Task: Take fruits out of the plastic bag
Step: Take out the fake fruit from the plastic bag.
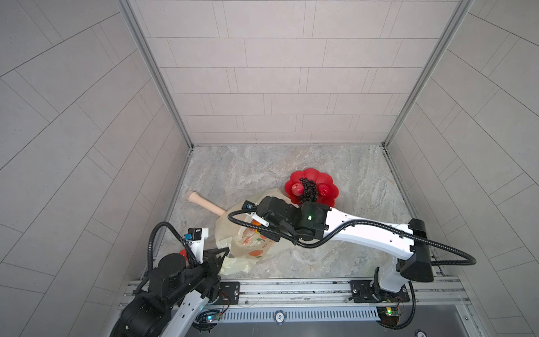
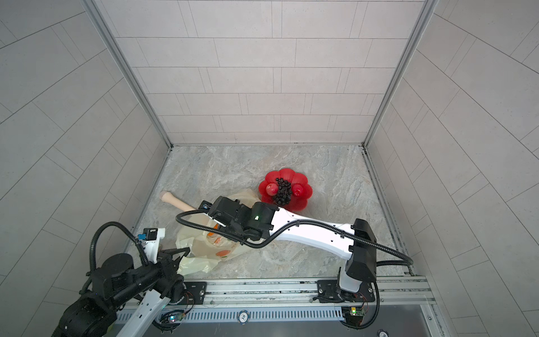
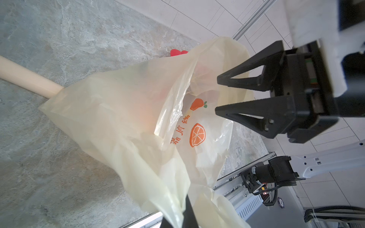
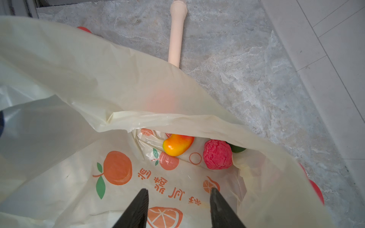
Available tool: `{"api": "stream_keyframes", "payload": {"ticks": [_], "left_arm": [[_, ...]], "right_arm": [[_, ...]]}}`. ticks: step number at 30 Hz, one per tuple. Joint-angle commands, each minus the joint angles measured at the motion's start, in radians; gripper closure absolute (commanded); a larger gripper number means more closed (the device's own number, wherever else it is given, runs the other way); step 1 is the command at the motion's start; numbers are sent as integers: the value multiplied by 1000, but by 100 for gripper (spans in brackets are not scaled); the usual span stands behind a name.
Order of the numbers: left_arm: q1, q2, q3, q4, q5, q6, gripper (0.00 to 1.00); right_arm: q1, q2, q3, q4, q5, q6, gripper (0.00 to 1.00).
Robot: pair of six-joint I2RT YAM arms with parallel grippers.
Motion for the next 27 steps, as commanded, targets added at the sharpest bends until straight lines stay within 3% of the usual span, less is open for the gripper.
{"api": "stream_keyframes", "payload": {"ticks": [1,6,10,20,27], "left_arm": [[8,20,-8,-10,-6,-4,98],[15,23,-8,-10,-7,-4,98],[22,19,-8,-11,8,0,98],[22,-6,-35,4,218,50,98],[21,-15,-21,-28,196,91,98]], "right_arm": [[-24,33,1,-9,-35,71,47],[-39,84,-1,9,-81,85,46],[-50,129,7,21,-87,92,36],[-80,176,-20,74,-89,97,30],[-83,203,-94,160,-76,91,29]]}}
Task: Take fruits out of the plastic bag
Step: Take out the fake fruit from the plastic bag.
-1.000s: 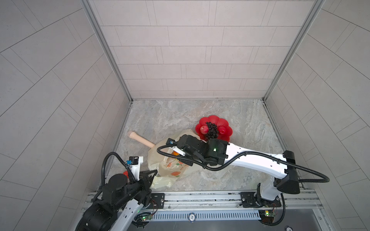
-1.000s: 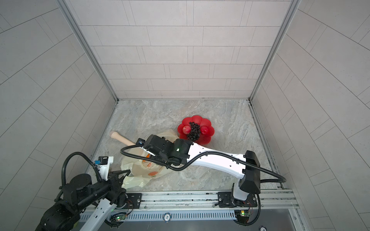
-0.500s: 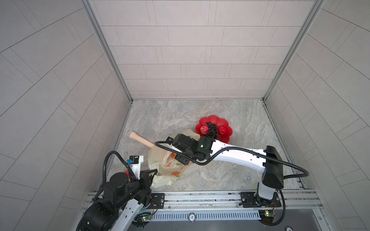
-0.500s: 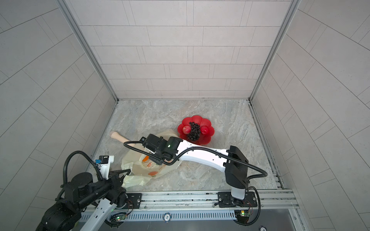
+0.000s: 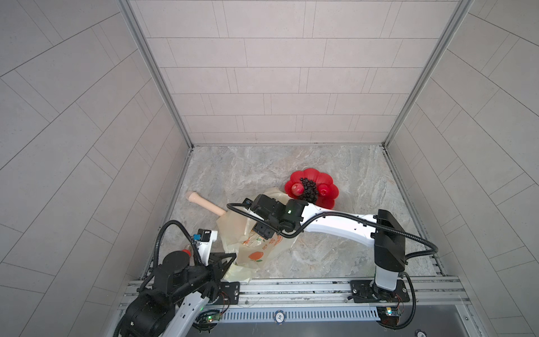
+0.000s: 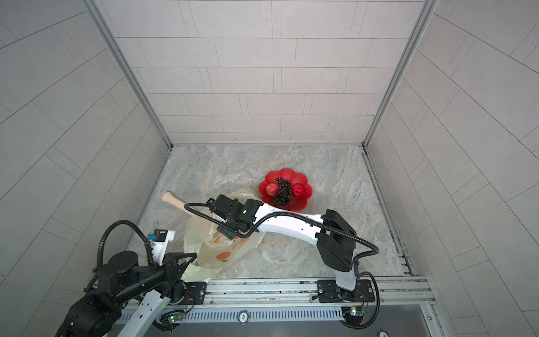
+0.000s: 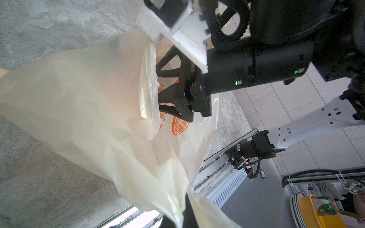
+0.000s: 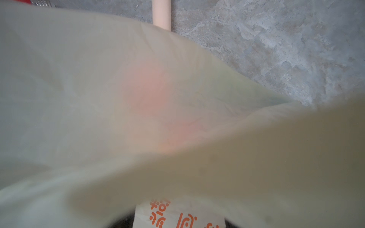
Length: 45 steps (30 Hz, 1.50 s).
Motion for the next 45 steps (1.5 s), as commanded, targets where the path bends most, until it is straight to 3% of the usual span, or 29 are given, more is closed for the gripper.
{"api": "stream_keyframes", "payload": {"ticks": [1,11,24,33,45], "left_arm": [[4,-14,7,-22,20,40,98],[4,-15,5,-20,55,65,98],[7,-15,-2,-10,52,63,98],[63,-14,-10,2,110,100,98],[161,-15,-15,8,183,145,98]], "right_arm": [[0,33,-38,60,16,-3,28],[-1,114,-33,111,105,13,26],[-2,239,78,110,129,241,26],[-3,316,124,60,173,262,27],[-3,304,130,19,174,245,49]]}}
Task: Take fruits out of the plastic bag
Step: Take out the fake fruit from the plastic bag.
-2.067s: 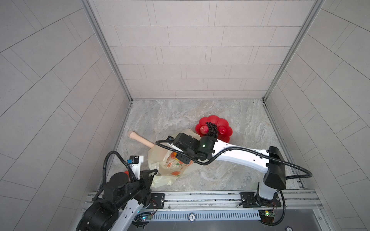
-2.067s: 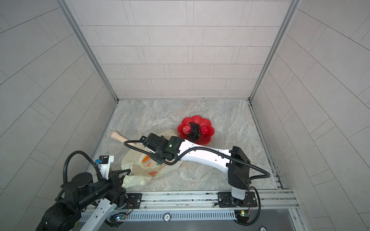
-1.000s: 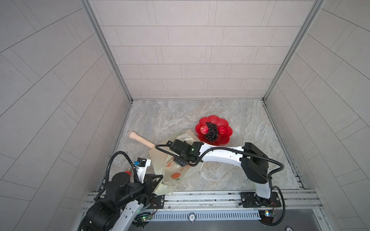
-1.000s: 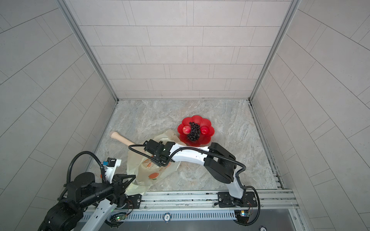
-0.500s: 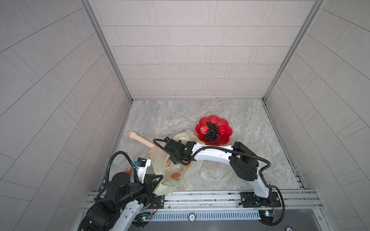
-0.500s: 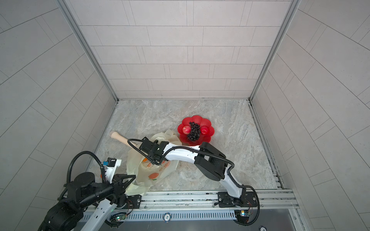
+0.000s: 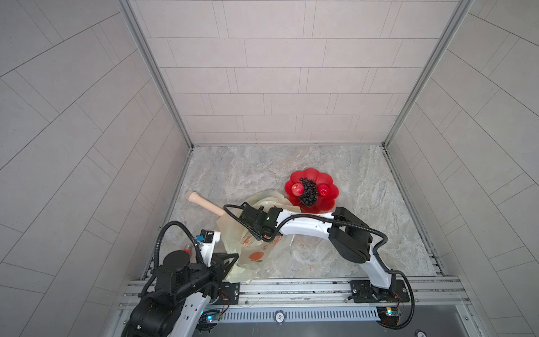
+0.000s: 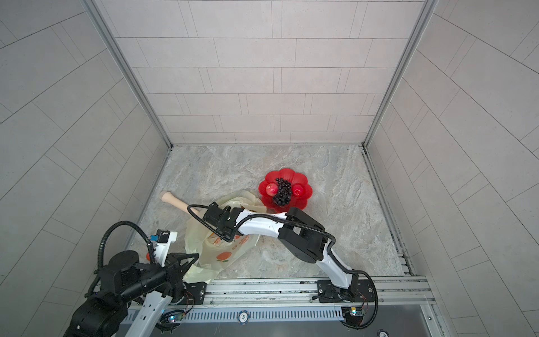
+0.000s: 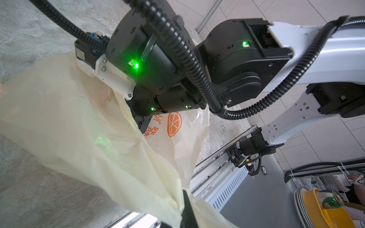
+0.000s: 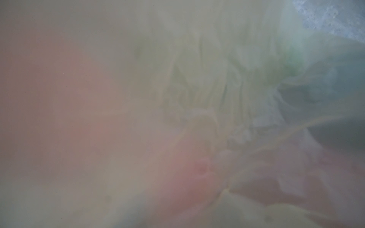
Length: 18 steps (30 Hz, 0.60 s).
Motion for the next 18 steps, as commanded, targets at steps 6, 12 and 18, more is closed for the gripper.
{"api": "stream_keyframes", "payload": {"ticks": [6,12,18], "left_arm": [[15,-13,-3,16,32,30,98],[17,-14,0,16,19,24,98],[18,-13,4,13,3,17,98]], "right_arm": [[-3,-69,-6,-69,21,-4,62],[2,-162,-40,-64,17,-15,68],[10,-248,-78,-52,-15,-21,69]]}}
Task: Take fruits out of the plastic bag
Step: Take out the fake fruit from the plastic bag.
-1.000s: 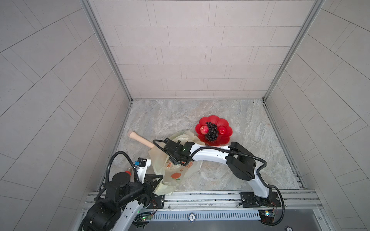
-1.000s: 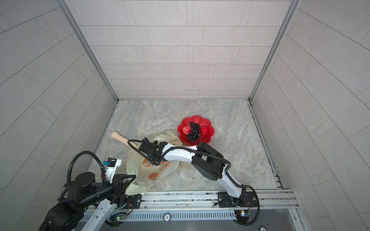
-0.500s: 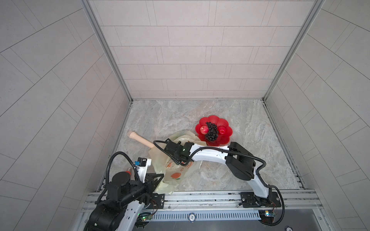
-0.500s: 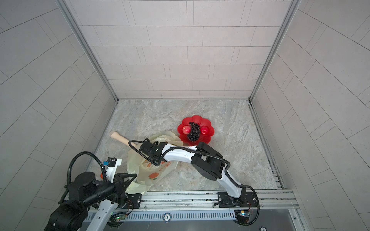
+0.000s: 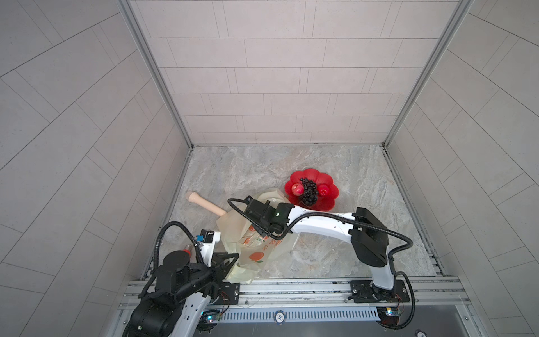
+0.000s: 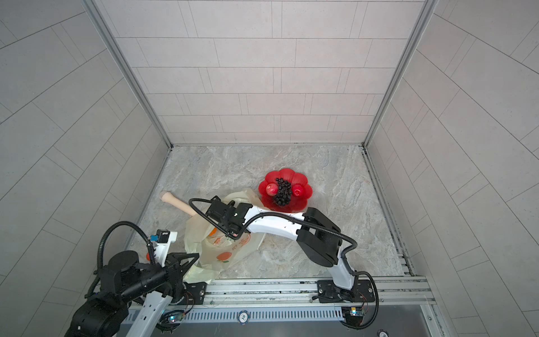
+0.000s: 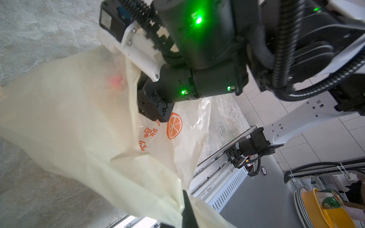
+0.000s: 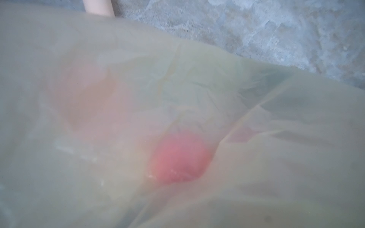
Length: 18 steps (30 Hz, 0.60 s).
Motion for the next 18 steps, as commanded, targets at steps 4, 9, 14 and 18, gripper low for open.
{"api": "stream_keyframes", "payload": {"ticks": [4,9,14,18], "left_arm": [[4,-14,5,7,-12,6,98],[4,-14,5,5,-20,2,97],[5,-14,5,4,-37,-8,97],[5,-14,7,3,-46,-13,97]], "right_arm": [[15,-102,-40,12,-43,-24,69],[15,-182,-92,67,-134,-32,69],[18,-254,-131,91,-207,-36,67],[29,-331,-176,113,-225,-49,67]]}}
